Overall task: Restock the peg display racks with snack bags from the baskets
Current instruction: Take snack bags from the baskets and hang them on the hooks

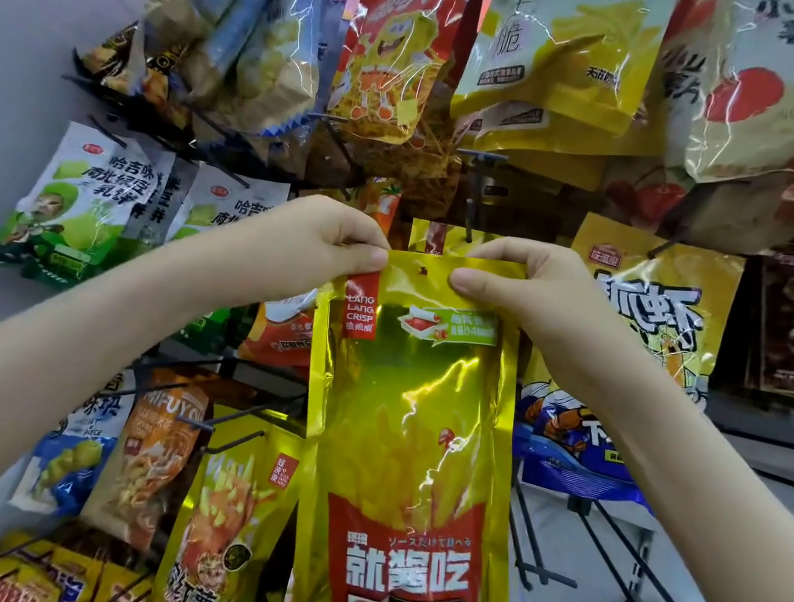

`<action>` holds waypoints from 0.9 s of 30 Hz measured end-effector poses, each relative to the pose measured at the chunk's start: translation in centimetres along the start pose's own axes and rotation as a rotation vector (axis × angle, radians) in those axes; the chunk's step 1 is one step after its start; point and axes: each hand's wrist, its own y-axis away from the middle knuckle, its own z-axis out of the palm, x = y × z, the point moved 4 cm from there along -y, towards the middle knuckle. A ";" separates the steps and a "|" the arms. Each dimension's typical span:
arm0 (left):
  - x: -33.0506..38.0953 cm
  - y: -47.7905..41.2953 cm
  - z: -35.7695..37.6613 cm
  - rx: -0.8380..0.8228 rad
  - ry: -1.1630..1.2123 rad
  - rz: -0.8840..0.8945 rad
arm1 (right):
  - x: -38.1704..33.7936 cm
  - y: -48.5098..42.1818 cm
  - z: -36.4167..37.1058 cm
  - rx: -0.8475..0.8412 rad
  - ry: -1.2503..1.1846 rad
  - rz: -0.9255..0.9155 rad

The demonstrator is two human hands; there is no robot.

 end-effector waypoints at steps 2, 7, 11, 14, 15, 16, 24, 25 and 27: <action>0.0 -0.2 -0.1 0.016 -0.009 0.007 | -0.2 -0.2 0.2 -0.014 0.007 -0.008; 0.3 -1.7 -0.7 0.117 -0.044 0.035 | -0.6 -1.1 0.6 -0.002 -0.001 0.009; 1.2 -4.3 -1.2 0.197 -0.155 0.068 | -0.5 -2.8 0.2 0.140 0.014 0.019; 1.5 -6.4 -1.1 0.278 -0.209 0.114 | 0.0 -4.3 -0.4 0.257 0.005 0.024; 1.5 -7.0 -1.0 0.313 -0.207 0.118 | 0.1 -4.9 -0.5 0.294 0.017 0.026; 1.4 -7.6 -0.9 0.349 -0.189 0.118 | 0.2 -5.4 -0.5 0.324 0.021 0.026; 0.8 -10.7 0.5 0.500 -0.085 0.143 | 0.8 -7.5 -1.3 0.425 -0.005 0.065; 0.7 -10.9 1.0 0.501 -0.092 0.143 | 1.1 -7.4 -1.5 0.429 0.013 0.075; 0.5 -11.0 2.0 0.535 -0.077 0.158 | 1.5 -7.4 -1.6 0.440 0.038 0.087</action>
